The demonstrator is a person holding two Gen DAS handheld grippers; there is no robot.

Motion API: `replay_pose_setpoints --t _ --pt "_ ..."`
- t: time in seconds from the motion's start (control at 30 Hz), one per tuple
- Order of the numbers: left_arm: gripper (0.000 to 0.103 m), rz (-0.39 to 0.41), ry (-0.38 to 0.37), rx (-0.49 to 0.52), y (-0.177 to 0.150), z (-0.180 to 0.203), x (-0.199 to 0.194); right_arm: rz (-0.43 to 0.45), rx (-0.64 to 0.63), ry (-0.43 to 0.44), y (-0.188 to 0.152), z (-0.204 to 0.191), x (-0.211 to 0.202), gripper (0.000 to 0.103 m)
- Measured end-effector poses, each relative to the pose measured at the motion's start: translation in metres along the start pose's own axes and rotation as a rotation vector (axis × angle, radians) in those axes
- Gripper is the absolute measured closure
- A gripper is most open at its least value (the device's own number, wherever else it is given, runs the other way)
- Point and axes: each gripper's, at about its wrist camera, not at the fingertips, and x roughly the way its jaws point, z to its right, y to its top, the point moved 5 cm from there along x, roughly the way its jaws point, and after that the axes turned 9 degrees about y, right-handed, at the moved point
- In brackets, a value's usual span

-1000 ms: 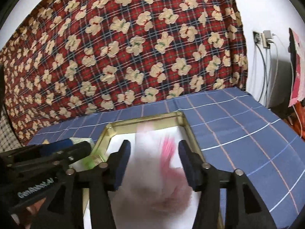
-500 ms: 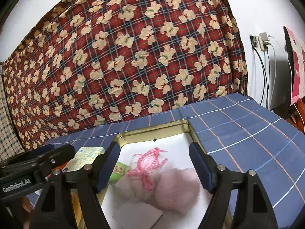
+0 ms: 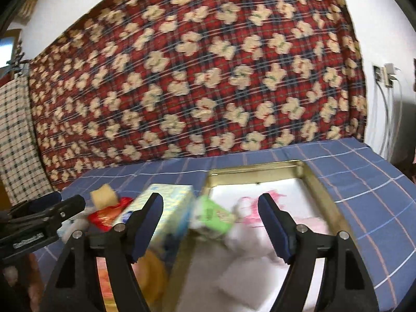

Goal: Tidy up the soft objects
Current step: 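Move both open tools back over the pile of items, then grasp the cotton-swab pack with the left tool while the right tool grasps the white gauze roll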

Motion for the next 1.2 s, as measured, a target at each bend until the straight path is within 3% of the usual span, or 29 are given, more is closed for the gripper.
replay_pose_setpoints --t 0.2,0.3,0.53,0.83,0.9,0.97,1.07,1.2 --pt "0.029 -0.001 0.239 -0.050 -0.015 -0.089 0.014 -0.027 -0.081 0.108 -0.008 -0.062 0.010 0.026" --pt "0.029 -0.045 0.298 -0.089 -0.024 -0.126 0.027 -0.047 -0.127 0.165 -0.017 -0.096 0.017 0.026" --pt "0.029 -0.155 0.265 -0.158 -0.047 -0.159 0.060 -0.109 -0.224 0.252 -0.039 -0.157 0.035 0.026" --pt "0.032 -0.229 0.206 -0.158 -0.058 -0.158 0.082 -0.146 -0.266 0.279 -0.056 -0.184 0.045 0.026" --pt "0.045 -0.244 0.195 -0.143 -0.058 -0.156 0.086 -0.153 -0.272 0.289 -0.059 -0.188 0.045 0.026" --pt "0.067 -0.266 0.174 -0.138 -0.060 -0.154 0.090 -0.156 -0.283 0.292 -0.062 -0.192 0.045 0.026" --pt "0.082 -0.255 0.161 -0.125 -0.059 -0.151 0.088 -0.163 -0.288 0.299 -0.065 -0.195 0.046 0.026" --pt "0.084 -0.218 0.166 -0.151 -0.056 -0.155 0.082 -0.171 -0.293 0.303 -0.067 -0.198 0.048 0.026"
